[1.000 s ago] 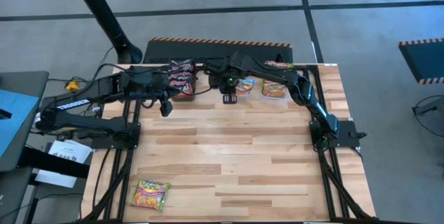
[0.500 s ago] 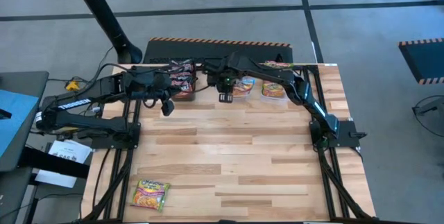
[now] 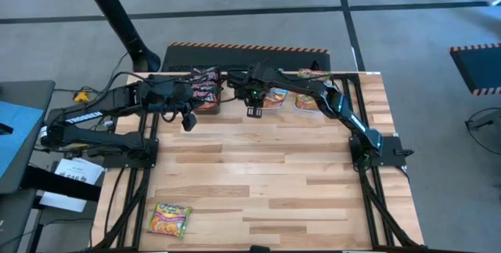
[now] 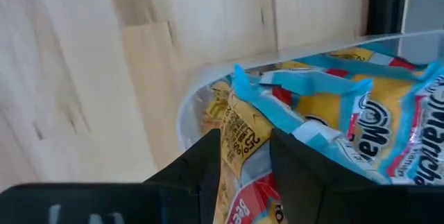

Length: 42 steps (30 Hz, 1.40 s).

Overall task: Sort Maruchan noodles
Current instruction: Put the blue noodle pack into the left transparent bin, then put the light green noodle pack into the right transparent bin

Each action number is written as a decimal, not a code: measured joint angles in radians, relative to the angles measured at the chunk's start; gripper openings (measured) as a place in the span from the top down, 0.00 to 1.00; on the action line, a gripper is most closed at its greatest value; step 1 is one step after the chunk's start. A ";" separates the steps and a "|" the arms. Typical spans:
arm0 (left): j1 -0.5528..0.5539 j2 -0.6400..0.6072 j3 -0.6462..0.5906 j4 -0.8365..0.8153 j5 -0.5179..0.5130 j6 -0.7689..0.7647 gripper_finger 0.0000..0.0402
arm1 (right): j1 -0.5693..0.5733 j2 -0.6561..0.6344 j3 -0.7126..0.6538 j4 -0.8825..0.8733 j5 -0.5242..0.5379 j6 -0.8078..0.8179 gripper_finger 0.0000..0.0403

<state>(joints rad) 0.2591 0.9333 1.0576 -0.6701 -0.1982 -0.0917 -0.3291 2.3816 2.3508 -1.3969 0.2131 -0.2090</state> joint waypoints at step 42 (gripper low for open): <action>0.000 -0.005 0.000 -0.025 0.007 0.019 1.00 | 0.051 -0.014 0.005 -0.178 -0.104 0.187 0.71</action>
<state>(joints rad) 0.2591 0.9283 1.0576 -0.6946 -0.1915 -0.0728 -0.2780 2.3680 2.3554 -1.5748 0.1096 -0.0221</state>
